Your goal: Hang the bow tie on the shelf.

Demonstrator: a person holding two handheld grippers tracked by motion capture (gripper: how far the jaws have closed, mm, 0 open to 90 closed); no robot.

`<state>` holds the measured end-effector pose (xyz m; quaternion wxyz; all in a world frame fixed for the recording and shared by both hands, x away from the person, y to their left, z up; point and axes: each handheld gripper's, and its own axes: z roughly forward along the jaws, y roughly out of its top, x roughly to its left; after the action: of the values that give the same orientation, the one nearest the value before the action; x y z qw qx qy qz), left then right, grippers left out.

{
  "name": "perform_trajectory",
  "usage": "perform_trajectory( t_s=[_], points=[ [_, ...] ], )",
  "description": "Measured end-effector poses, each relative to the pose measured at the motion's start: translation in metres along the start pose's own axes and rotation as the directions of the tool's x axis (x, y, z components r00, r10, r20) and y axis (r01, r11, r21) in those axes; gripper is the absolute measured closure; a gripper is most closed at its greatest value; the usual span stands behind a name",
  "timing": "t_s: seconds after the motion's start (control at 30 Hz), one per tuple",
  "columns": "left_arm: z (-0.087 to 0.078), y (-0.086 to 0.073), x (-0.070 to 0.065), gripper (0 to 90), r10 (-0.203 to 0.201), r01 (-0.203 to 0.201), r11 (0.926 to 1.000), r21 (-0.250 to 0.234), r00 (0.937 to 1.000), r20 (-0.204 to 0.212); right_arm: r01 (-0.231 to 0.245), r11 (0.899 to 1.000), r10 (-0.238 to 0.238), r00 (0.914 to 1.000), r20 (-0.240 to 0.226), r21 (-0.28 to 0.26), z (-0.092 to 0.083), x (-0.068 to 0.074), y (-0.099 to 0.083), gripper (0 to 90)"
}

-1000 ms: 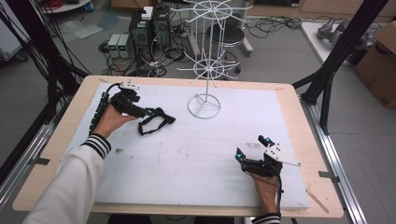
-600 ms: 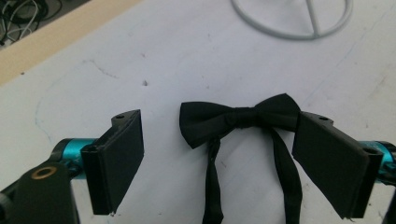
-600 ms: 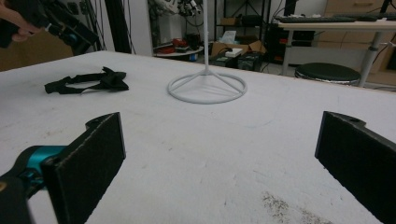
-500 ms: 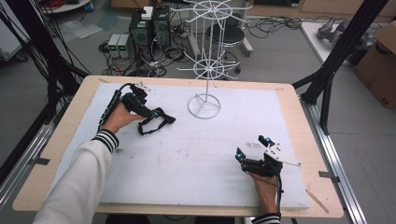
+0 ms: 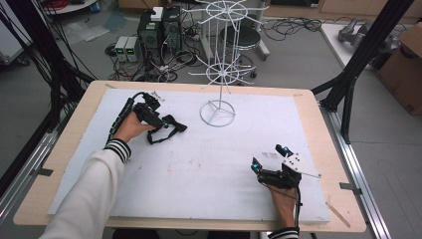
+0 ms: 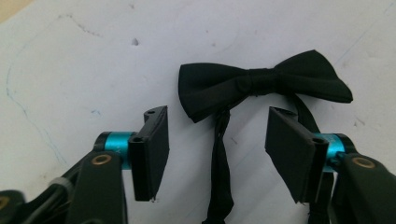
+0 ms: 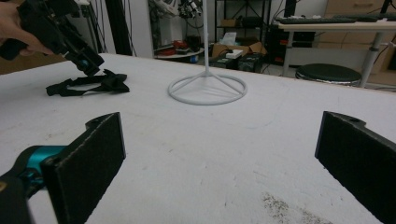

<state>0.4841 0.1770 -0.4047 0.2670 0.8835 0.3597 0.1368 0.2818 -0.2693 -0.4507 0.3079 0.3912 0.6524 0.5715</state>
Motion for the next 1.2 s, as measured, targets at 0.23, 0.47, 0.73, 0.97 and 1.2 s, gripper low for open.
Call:
perform_trajectory(
  t_s=[0.23,0.47,0.73,0.97,1.2],
  points=[
    [0.003,-0.001,0.000,48.5,-0.003,0.004,0.9995,0.032,0.9999,-0.014,-0.001,1.000,0.001,1.0000,-0.001,0.001,0.000,0.000,0.000,0.6],
    [0.006,-0.002,0.000,56.8,0.001,-0.001,0.9982,0.060,0.9999,-0.016,-0.004,1.000,0.004,1.0000,0.001,0.004,0.000,0.000,0.000,0.6],
    [0.007,0.002,-0.001,62.3,0.000,0.002,0.9962,0.087,0.9998,-0.021,-0.005,1.000,0.005,1.0000,0.001,0.005,0.000,0.000,0.000,0.6],
    [0.010,0.005,-0.002,67.6,-0.001,0.004,0.9942,0.107,0.9997,-0.023,-0.004,1.000,0.004,1.0000,0.001,0.005,0.000,0.000,0.000,0.6],
    [0.013,0.005,-0.003,74.1,0.005,-0.002,0.9922,0.125,0.9996,-0.029,-0.005,1.000,0.005,1.0000,0.004,0.004,0.001,-0.001,0.000,0.6]
  ],
)
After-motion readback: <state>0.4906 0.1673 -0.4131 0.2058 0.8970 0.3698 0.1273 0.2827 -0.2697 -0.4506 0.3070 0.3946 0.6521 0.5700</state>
